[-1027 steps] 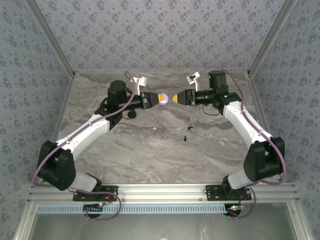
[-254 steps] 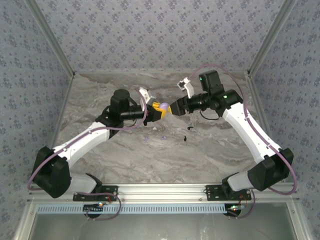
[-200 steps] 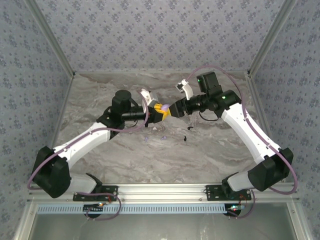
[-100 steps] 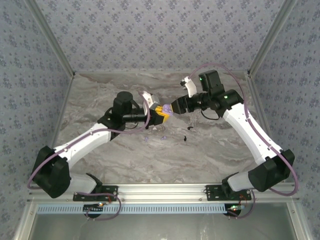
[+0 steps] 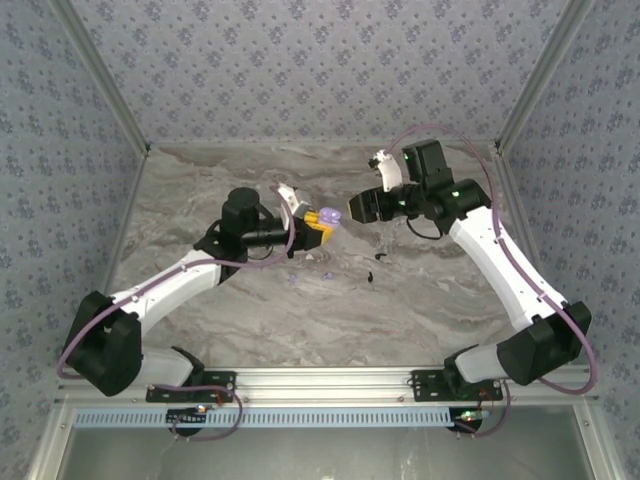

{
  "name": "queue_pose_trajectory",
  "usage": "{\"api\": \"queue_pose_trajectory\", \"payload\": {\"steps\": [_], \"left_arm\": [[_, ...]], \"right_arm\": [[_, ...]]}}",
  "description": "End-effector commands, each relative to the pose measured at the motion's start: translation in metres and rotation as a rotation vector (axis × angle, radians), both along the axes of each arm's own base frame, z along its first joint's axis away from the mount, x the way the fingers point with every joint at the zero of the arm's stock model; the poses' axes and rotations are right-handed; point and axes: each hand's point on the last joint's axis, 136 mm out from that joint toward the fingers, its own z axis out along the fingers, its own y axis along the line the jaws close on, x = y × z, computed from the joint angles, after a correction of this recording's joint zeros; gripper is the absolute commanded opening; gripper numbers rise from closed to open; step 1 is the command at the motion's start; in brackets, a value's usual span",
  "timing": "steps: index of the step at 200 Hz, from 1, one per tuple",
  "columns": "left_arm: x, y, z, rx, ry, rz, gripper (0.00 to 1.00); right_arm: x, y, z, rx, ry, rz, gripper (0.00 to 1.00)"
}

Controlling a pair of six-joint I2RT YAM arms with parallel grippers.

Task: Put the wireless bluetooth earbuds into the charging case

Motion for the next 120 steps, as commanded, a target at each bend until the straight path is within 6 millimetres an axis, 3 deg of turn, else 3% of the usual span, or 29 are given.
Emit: {"api": "queue_pose_trajectory", "payload": {"steps": [1, 23, 62, 120], "left_arm": [[-0.006, 0.009, 0.022, -0.054, -0.038, 0.020, 0.22], [-0.011, 0.018, 0.022, -0.056, -0.036, 0.058, 0.22], [-0.023, 0.035, 0.023, -0.049, -0.034, 0.115, 0.22], [-0.040, 0.053, 0.016, -0.024, -0.018, 0.163, 0.23]], "right_arm": [[-0.003, -0.007, -0.042, -0.068, 0.140, -0.052, 0.58], [-0.005, -0.004, -0.080, -0.106, 0.237, -0.054, 0.57], [-0.015, 0.019, -0.136, -0.161, 0.356, 0.010, 0.52], [-0.022, 0.049, -0.194, -0.201, 0.466, 0.032, 0.47]]}}
